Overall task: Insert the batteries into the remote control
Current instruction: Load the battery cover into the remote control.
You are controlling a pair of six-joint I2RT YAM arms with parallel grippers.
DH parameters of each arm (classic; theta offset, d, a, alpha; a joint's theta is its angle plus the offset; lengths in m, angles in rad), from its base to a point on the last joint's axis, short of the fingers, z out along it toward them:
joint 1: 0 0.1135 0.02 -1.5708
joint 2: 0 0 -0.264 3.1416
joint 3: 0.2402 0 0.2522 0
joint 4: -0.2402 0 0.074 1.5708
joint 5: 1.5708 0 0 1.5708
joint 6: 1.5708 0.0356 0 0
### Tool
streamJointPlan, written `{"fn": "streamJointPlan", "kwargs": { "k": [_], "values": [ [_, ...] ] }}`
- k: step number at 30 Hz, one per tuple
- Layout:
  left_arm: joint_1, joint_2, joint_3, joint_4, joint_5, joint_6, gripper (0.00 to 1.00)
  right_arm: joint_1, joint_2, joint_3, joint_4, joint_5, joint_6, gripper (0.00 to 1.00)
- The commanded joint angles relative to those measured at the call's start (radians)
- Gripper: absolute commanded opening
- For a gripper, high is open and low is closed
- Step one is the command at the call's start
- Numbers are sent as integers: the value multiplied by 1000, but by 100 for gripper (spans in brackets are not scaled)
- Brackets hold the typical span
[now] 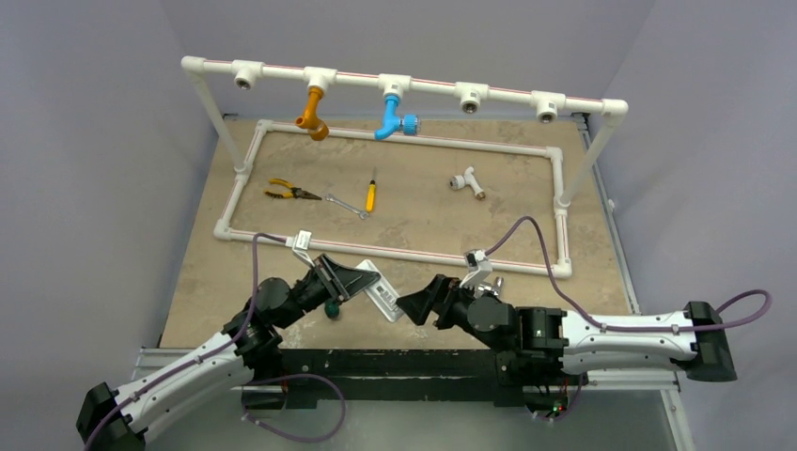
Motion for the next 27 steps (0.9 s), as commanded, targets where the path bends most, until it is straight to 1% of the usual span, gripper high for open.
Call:
{"fn": "streamJointPlan", "kwargs": {
  "k": [1, 5, 10, 15, 22, 27],
  "values": [
    [2, -6, 28, 87, -33, -35, 0, 3, -23, -45, 300, 38, 87, 88],
    [2, 8, 33, 89, -30, -38, 0, 3, -32, -53, 318, 29, 73, 87],
    [2, 22, 33, 105, -28, -44, 0, 3, -32, -60, 319, 21, 72, 83],
    [1, 34, 42, 126, -11, -45, 0, 3, -4, -51, 280, 14, 85, 82],
    [1, 28, 47, 133, -1, -43, 0, 3, 16, -79, 321, 0, 100, 81],
    [2, 29, 47, 133, 0, -45, 0, 3, 25, -97, 354, -12, 107, 75]
  ]
}}
